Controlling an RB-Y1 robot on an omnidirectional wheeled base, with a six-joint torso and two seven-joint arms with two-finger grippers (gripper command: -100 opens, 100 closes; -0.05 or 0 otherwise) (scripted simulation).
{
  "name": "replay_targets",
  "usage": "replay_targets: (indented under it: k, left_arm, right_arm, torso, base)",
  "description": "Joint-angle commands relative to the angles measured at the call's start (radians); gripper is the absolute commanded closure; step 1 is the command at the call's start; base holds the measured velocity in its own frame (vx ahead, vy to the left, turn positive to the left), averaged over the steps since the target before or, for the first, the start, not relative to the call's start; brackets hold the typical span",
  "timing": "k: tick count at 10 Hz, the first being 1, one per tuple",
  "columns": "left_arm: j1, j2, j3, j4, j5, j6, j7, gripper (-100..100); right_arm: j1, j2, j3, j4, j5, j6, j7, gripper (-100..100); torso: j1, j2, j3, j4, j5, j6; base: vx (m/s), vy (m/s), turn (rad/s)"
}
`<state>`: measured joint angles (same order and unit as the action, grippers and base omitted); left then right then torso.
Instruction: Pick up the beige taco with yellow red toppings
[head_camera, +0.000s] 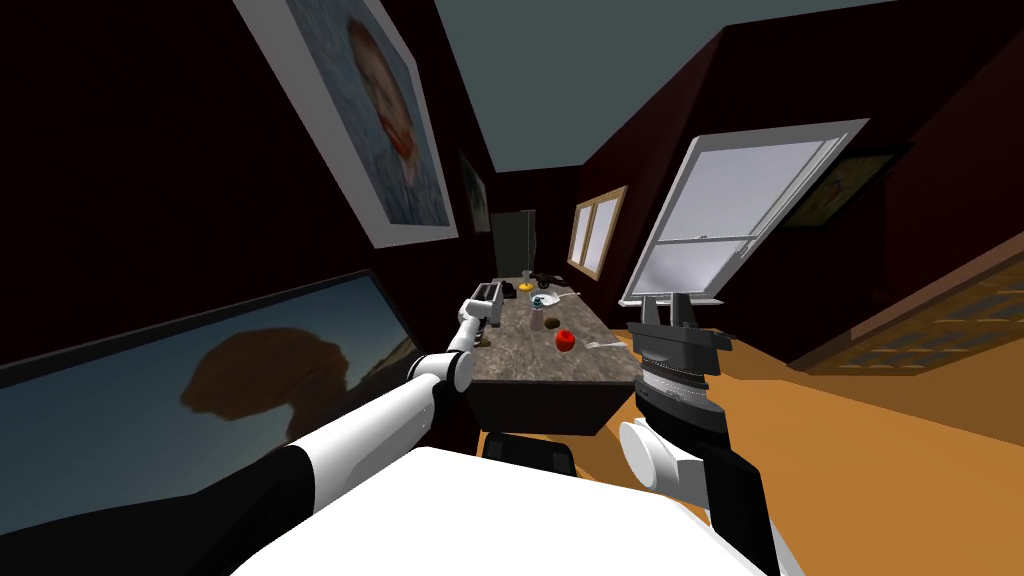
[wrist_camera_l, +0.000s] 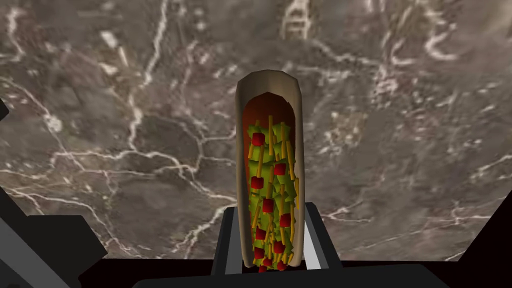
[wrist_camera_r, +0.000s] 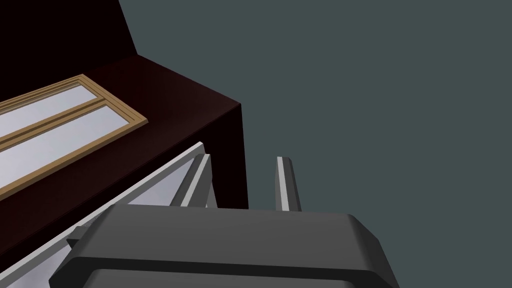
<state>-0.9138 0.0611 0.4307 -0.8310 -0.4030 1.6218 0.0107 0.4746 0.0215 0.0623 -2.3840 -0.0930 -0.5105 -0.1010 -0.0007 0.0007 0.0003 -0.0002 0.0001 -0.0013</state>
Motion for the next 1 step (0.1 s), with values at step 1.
replay_targets:
  k: [1]
  left_arm:
    - [0.0,0.0,0.0,0.0,0.0,0.0,0.0,0]
  right_arm:
    - [0.0,0.0,0.0,0.0,0.0,0.0,0.0,0]
  torso:
    - [0.0,0.0,0.0,0.0,0.0,0.0]
  base:
    - [0.0,0.0,0.0]
